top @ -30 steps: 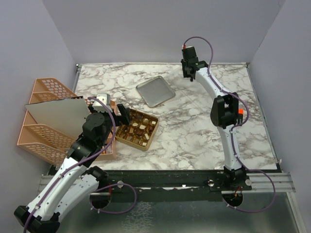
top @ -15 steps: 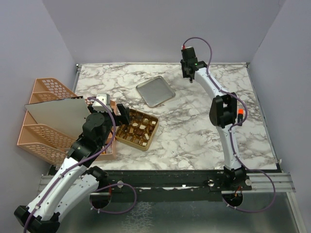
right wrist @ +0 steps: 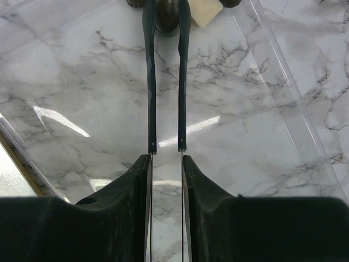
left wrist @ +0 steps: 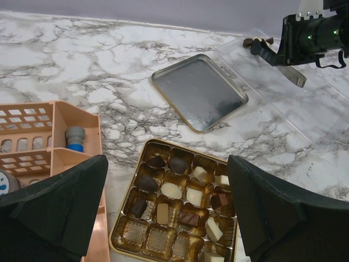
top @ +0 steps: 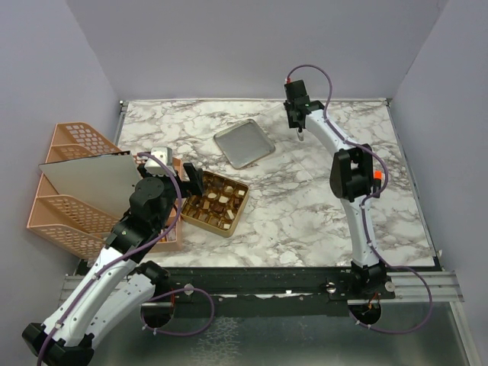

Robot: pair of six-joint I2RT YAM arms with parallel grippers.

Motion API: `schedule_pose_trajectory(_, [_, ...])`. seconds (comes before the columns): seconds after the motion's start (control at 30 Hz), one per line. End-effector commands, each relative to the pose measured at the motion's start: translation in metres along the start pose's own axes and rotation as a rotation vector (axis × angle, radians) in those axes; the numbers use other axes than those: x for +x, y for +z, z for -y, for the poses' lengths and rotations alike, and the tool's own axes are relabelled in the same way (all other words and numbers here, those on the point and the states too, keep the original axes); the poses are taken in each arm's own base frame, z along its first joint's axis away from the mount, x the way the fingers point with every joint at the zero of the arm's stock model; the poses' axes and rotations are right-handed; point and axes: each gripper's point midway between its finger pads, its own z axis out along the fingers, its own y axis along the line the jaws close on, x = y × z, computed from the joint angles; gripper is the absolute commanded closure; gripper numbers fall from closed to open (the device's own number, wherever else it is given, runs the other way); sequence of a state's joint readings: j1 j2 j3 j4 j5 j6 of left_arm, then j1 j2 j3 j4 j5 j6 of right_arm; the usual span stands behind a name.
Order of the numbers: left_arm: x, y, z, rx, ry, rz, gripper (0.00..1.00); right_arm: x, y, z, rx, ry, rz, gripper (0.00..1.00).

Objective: Pack the chocolate
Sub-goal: Pick up the fake chocolate from the plate.

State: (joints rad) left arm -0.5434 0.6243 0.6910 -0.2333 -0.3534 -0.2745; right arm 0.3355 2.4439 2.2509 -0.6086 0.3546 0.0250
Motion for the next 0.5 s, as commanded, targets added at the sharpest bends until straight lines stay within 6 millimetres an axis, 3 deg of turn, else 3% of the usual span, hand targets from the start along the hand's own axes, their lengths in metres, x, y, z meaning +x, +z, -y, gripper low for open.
schedule_pose_trajectory(0.0, [-0.006,-0.002,-0.005,-0.020,0.004,0.035,0.01,-0.023,-0.021,0.014,0.002,0.043,0.070,0.72])
schedule_pose_trajectory(0.47, [-0.009,-0.003,-0.010,-0.047,0.008,0.049,0.01,-0.010,-0.063,0.016,-0.061,0.081,0.050,0.73])
